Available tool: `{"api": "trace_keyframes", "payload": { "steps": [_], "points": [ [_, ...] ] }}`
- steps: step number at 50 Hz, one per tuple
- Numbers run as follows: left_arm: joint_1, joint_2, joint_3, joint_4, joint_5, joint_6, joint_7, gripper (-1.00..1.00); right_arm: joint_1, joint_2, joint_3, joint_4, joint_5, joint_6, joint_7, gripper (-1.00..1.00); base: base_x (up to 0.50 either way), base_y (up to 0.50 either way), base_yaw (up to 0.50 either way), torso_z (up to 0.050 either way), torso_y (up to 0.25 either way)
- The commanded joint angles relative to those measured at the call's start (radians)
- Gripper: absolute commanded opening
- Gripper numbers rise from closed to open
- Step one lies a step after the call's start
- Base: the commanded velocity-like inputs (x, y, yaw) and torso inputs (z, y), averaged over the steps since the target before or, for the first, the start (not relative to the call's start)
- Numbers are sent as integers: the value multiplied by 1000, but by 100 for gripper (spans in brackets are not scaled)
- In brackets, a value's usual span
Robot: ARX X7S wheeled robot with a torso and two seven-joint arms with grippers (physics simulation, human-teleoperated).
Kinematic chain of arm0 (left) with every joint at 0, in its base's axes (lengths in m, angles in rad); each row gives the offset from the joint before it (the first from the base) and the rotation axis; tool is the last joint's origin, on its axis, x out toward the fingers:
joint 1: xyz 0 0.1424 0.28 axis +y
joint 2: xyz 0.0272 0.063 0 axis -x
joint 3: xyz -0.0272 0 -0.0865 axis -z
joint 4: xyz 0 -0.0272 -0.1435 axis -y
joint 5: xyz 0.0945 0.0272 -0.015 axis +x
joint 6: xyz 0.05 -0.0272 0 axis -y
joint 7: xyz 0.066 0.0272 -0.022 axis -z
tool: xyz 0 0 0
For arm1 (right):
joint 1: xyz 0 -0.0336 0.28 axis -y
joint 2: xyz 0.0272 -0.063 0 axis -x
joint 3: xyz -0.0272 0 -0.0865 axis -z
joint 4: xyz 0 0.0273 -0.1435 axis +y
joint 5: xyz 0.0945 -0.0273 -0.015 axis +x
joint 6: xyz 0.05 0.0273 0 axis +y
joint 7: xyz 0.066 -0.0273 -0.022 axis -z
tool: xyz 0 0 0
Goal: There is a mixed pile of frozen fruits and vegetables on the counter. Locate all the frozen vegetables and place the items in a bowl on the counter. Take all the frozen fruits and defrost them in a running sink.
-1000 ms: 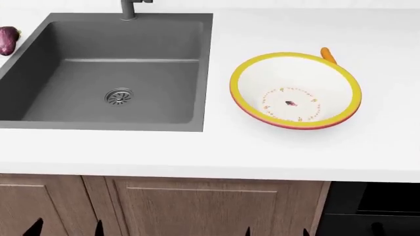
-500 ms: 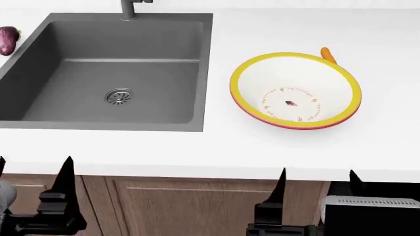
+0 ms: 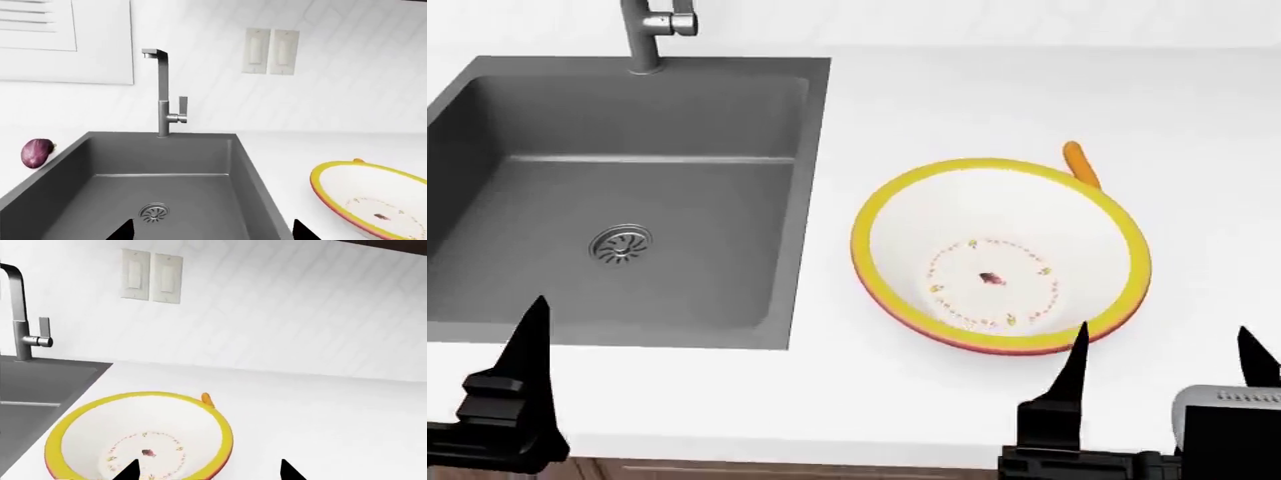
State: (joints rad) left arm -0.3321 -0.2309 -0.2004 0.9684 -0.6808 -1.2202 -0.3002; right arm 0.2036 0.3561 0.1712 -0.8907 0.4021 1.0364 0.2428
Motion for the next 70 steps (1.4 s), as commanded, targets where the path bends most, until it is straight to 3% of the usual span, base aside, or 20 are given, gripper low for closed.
{"api": "trace_keyframes", "payload": {
  "steps": [1,34,39,41,43,45,46,48,51,55,57,59,62,67,70],
  "points": [
    [-22,-6,-38,17,-51,-38,-22,100,4,16,90,-51,41,43,-6,100,449,-266,0,0,0],
    [-26,-39,-60,2,-138,-29,-69,100,10,65,148,-96,118,123,-7,100,456,-266,0,0,0],
    [-52,-50,-104,4,-176,-55,-85,100,20,74,126,-93,125,135,-2,100,469,-249,0,0,2],
    [-40,-70,-54,11,-132,-25,-86,100,62,75,168,-109,171,196,-6,100,479,-150,0,0,0],
    [-56,-62,-91,18,-187,-59,-95,100,212,41,263,-106,293,399,-15,100,230,0,0,0,0],
    [-79,-59,-147,25,-248,-98,-114,100,346,72,255,-54,371,532,26,100,0,0,0,0,5],
    [-84,-58,-159,30,-267,-111,-121,100,407,142,191,2,462,533,103,100,0,0,0,0,0],
    [-85,-62,-157,30,-269,-108,-125,100,533,192,219,194,762,533,367,100,0,0,0,0,0],
    [-78,-68,-153,21,-266,-94,-124,100,719,302,50,394,1161,528,600,100,0,0,0,0,0],
    [-88,-70,-162,21,-288,-103,-138,100,984,386,-217,721,1449,502,740,100,0,0,0,0,0],
    [-89,-75,-175,17,-300,-103,-142,100,1089,387,-314,852,1482,518,736,100,0,0,0,0,0],
    [-89,-77,-182,23,-313,-106,-148,100,1181,390,-444,964,1482,528,684,100,0,0,0,0,0],
    [-94,-79,-182,18,-318,-102,-156,100,1285,388,-651,1013,1312,529,490,100,0,0,0,0,0],
    [-76,-91,-167,8,-300,-73,-147,100,1437,310,-905,1245,1159,530,244,100,0,0,0,0,0],
    [-58,-96,-152,2,-282,-51,-137,100,1465,270,-991,1351,1127,516,174,100,0,0,0,0,0]
  ]
}}
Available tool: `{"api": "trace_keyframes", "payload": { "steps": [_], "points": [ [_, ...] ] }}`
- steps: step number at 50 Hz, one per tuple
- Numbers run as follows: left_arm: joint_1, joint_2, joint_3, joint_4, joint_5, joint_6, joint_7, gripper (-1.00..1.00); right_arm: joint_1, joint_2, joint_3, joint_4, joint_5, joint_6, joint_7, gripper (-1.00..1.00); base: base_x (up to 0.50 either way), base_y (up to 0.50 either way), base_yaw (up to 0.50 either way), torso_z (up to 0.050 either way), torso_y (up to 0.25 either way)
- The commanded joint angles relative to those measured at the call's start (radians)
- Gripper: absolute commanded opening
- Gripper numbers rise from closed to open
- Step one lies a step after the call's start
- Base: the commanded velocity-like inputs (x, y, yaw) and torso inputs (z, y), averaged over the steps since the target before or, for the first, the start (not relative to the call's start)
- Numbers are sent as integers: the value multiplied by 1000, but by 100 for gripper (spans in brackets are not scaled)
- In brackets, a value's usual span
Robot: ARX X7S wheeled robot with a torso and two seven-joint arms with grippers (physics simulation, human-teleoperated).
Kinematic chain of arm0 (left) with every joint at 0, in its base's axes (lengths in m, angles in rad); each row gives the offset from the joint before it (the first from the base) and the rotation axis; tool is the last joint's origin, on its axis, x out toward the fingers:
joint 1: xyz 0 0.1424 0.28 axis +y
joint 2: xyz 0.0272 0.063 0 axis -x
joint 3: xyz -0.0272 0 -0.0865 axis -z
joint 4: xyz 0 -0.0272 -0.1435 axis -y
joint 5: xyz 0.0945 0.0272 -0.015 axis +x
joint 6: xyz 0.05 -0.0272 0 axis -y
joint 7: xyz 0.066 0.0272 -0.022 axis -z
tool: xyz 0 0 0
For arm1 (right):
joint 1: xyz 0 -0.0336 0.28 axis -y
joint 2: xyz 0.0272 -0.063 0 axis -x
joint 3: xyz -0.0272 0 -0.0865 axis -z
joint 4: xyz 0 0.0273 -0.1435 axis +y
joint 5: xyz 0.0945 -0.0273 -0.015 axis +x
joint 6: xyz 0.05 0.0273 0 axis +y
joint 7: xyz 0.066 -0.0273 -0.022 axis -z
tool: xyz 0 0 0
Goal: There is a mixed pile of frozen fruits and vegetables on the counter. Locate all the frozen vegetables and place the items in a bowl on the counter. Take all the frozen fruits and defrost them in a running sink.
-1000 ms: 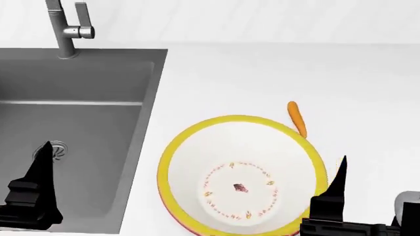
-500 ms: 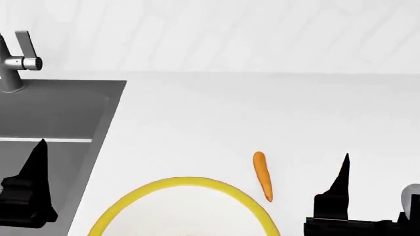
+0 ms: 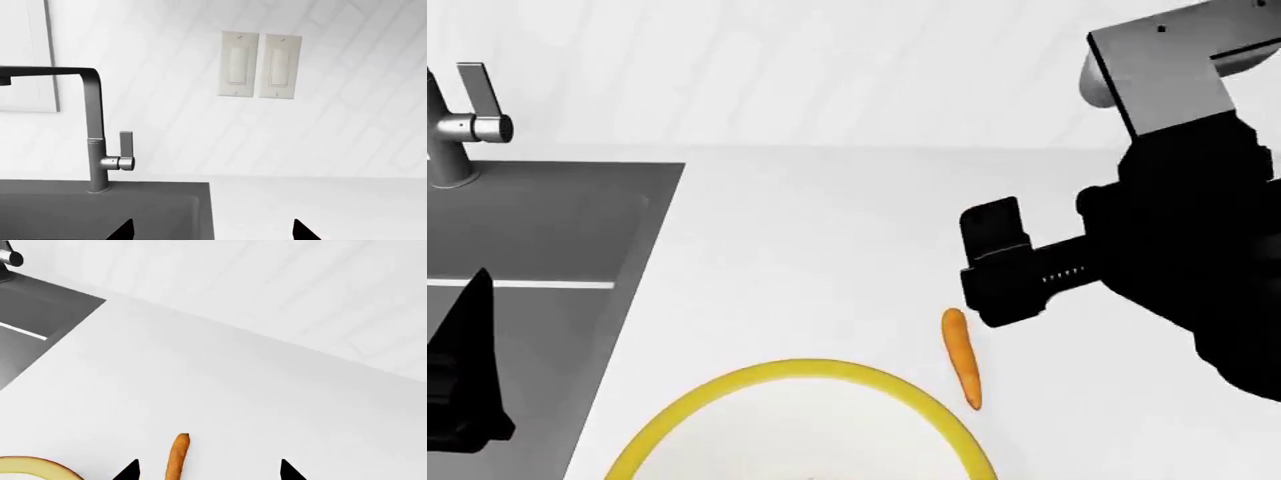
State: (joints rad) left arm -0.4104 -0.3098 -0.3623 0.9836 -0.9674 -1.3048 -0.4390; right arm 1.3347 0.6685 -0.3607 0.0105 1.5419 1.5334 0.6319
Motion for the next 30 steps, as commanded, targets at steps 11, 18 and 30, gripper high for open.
{"api": "trace_keyframes", "payload": {
  "steps": [11,18,30],
  "points": [
    [33,-20,48,-18,13,62,-5,100,347,-267,-735,840,-336,-216,-676,100,0,0,0,0,0],
    [36,-26,42,-19,-6,68,-12,100,330,-407,-834,1062,-440,-314,-846,100,0,0,0,0,0],
    [40,-38,54,-33,-3,91,-19,100,267,-536,-705,1298,-682,-385,-980,100,0,0,0,0,0]
  ]
}}
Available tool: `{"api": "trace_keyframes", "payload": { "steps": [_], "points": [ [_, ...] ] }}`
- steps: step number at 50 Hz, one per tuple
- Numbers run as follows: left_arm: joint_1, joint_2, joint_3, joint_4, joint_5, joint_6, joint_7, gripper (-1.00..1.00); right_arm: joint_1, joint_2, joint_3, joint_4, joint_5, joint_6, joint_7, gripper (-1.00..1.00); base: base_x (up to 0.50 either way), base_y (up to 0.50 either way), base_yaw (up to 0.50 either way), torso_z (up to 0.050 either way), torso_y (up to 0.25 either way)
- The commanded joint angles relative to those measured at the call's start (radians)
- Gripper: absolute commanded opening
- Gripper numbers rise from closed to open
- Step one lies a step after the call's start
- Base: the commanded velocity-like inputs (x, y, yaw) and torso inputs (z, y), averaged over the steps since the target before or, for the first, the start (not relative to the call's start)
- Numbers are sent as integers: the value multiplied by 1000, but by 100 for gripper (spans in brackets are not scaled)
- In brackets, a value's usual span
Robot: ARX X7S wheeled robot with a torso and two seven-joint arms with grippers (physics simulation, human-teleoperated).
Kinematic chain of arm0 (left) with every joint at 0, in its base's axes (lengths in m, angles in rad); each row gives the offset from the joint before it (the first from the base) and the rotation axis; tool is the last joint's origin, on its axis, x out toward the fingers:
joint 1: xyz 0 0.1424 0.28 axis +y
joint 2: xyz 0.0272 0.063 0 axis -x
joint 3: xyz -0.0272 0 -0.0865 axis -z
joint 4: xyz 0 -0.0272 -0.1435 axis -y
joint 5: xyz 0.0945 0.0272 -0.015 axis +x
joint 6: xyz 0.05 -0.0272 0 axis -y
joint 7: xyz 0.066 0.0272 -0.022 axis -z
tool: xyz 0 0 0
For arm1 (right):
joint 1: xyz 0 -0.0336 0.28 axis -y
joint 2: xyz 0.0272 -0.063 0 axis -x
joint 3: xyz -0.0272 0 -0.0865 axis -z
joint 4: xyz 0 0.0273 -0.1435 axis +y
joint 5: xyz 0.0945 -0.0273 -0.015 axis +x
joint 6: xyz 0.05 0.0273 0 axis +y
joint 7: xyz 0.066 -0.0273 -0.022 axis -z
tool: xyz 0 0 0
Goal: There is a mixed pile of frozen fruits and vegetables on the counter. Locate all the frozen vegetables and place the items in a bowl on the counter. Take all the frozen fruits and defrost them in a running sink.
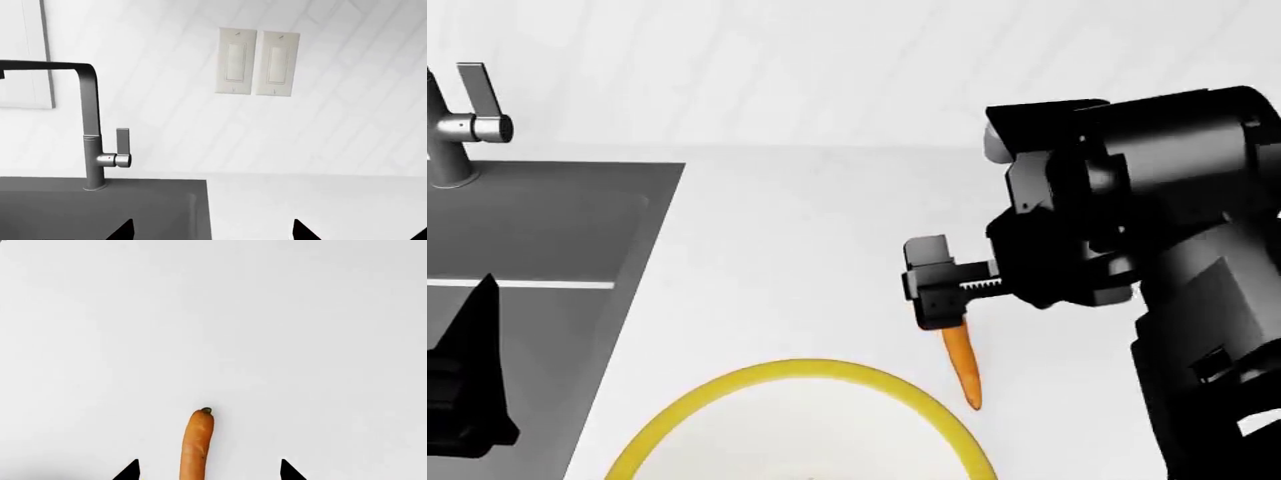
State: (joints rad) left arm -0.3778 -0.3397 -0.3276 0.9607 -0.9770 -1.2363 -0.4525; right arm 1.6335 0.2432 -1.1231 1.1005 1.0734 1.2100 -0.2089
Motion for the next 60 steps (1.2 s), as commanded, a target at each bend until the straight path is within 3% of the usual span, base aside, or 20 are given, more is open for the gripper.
{"api": "trace_keyframes", "payload": {
  "steps": [1,12,18,29,30,37,50,55,56,58,60],
  "points": [
    [12,-13,8,-9,-2,24,-3,100,-43,-114,109,208,-258,-52,-136,100,0,0,0,0,0],
    [17,-24,8,-23,-7,42,-3,100,-124,-181,649,208,-861,-4,-227,100,0,0,0,0,0],
    [26,-18,59,-35,49,78,3,100,-174,-207,742,208,-1008,-18,-276,100,0,0,0,0,0],
    [37,-23,82,-42,68,102,3,100,-180,-209,833,208,-1059,-30,-270,100,0,0,0,0,0],
    [37,-23,86,-44,71,104,3,100,-173,-210,834,208,-1062,-45,-272,-100,0,0,0,0,0],
    [40,-43,43,-34,18,89,-1,100,-112,-203,868,208,-1058,-51,-284,-100,0,0,0,0,0],
    [51,-48,74,-42,33,110,2,100,45,-173,818,199,-1081,-54,-399,-100,0,0,0,0,0],
    [33,-51,41,-47,14,109,-18,100,-173,-77,771,-524,-1049,360,-477,-100,0,0,0,0,0],
    [36,-53,43,-47,17,112,-16,100,-169,-69,778,-598,-1008,361,-452,-100,0,0,0,0,0],
    [38,-54,45,-48,20,117,-14,100,-140,82,672,-660,-708,361,-152,-100,0,0,0,0,0],
    [35,-56,43,-47,14,115,-19,100,-145,158,622,-727,-408,360,148,-100,0,0,0,0,0]
  ]
}}
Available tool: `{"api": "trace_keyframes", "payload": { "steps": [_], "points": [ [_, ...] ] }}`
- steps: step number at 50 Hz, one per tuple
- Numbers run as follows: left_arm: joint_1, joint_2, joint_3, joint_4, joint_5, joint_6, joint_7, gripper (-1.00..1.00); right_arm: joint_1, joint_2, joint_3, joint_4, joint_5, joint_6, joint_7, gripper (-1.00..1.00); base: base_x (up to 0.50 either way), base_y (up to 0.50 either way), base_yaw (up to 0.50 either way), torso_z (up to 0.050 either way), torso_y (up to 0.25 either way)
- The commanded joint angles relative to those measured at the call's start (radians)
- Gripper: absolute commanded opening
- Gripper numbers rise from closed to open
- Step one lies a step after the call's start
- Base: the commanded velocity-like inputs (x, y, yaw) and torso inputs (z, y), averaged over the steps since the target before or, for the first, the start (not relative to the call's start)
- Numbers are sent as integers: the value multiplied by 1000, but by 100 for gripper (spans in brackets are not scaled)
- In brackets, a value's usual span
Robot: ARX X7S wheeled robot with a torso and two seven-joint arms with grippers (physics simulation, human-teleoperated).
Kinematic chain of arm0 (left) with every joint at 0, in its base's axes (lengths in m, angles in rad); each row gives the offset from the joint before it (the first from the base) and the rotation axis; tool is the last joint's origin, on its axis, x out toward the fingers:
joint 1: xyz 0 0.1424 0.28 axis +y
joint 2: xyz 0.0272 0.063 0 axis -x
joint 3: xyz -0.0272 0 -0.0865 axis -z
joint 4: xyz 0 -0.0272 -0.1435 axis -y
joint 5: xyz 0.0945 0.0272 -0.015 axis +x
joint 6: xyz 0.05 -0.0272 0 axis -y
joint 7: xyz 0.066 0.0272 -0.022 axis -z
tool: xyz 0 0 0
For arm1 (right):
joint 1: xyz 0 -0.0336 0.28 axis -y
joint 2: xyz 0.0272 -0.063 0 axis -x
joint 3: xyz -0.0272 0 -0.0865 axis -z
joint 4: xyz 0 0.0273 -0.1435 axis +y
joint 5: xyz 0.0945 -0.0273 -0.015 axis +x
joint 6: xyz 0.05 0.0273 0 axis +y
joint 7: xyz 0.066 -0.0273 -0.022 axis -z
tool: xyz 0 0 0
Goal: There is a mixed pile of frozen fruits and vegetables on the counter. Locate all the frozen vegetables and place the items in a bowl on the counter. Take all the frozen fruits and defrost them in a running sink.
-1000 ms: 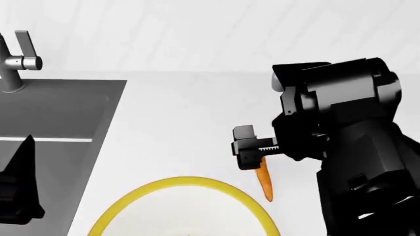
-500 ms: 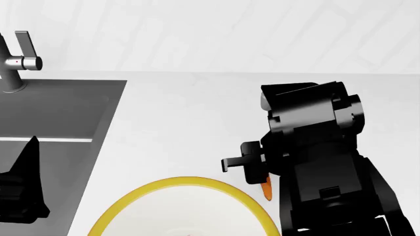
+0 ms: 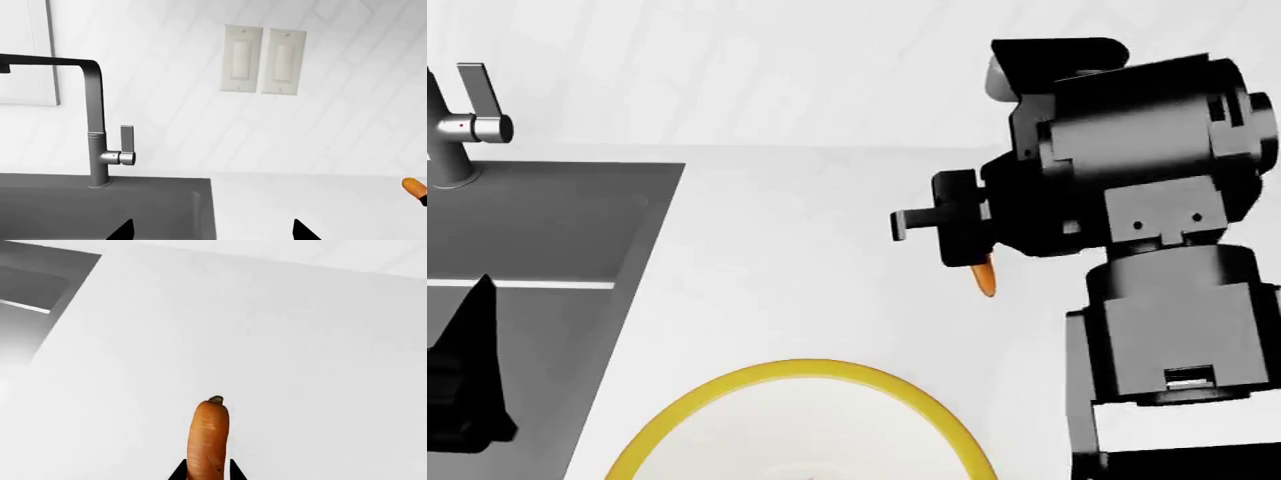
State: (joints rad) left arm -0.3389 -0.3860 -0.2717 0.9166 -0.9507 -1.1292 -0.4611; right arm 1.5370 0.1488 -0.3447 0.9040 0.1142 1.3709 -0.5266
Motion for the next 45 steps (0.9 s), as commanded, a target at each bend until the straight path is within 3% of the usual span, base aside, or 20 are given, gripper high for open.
{"api": "trace_keyframes", "payload": {
  "steps": [1,3,7,9,13,19,45],
  "points": [
    [-8,-9,-17,-2,-19,4,-15,100,-52,267,-170,-550,701,198,616,-100,0,0,0,0,0],
    [-4,-10,-18,-2,-18,9,-14,100,-85,284,-179,-586,1001,195,916,-100,0,0,0,0,0],
    [-7,-10,-9,-10,-8,17,-16,100,-172,305,-168,-663,1601,181,1084,-100,0,0,0,0,0],
    [-2,-12,-11,-8,-12,18,-16,100,-191,314,-195,-707,1763,167,1188,-100,0,0,0,0,0],
    [-4,-15,-14,-4,-25,15,-21,100,-215,323,-246,-784,1892,139,1275,-100,0,0,0,0,0],
    [-6,-20,-15,-10,-26,20,-25,100,-239,317,-290,-833,1950,114,1310,-100,0,0,0,0,0],
    [-3,-39,-22,-17,-44,38,-37,100,-346,277,-351,-815,1756,100,1144,-100,0,0,0,0,0]
  ]
}}
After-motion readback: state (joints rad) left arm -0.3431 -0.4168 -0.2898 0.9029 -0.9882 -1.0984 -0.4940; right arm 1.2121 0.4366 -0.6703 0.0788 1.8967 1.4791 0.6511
